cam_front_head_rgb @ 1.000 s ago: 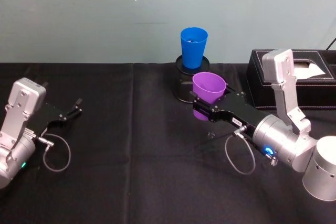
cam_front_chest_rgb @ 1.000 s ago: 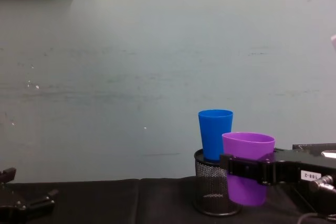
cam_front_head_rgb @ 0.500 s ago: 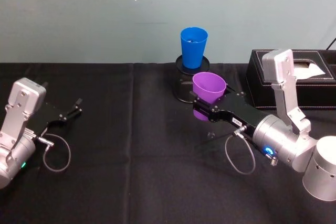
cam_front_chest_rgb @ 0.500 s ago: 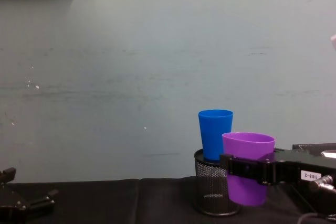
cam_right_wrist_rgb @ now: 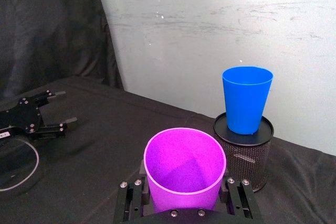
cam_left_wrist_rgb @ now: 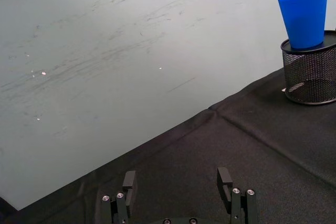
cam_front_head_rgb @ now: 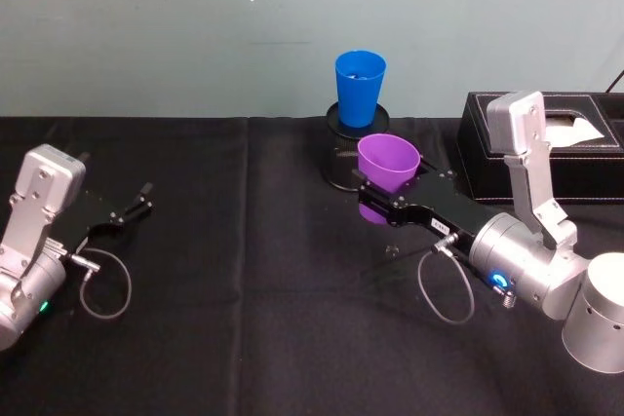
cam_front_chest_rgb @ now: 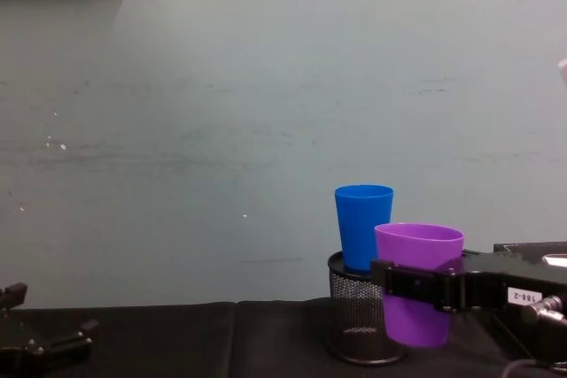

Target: Pick up one cup with a gripper and tap it against the other cup.

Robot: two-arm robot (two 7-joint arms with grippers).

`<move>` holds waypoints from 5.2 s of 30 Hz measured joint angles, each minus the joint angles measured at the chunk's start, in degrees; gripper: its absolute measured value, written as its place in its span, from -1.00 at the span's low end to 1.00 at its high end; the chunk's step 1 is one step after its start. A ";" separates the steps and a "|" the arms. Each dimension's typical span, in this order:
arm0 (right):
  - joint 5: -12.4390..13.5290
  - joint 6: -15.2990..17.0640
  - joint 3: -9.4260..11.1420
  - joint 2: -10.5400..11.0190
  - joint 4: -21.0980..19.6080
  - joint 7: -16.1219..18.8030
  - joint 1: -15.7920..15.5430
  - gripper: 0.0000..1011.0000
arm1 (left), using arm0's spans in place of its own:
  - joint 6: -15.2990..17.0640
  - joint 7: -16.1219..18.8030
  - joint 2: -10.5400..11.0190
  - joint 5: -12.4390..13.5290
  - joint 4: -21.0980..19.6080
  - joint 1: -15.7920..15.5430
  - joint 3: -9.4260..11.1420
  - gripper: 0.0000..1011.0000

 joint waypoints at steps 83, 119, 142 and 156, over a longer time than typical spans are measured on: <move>0.00 0.00 0.00 0.00 0.00 0.00 0.00 0.42 | 0.00 0.00 0.00 0.00 0.00 0.00 0.00 0.98; 0.00 0.00 0.00 0.00 0.00 0.00 0.00 0.42 | 0.00 0.00 0.00 0.00 0.00 0.00 0.00 0.98; 0.00 0.00 0.00 0.00 0.00 0.01 0.00 0.42 | 0.00 0.00 0.00 0.00 0.00 0.00 0.00 0.98; 0.00 0.00 0.00 0.00 0.00 0.00 0.00 0.42 | 0.00 0.00 0.00 0.00 0.00 0.00 0.00 0.98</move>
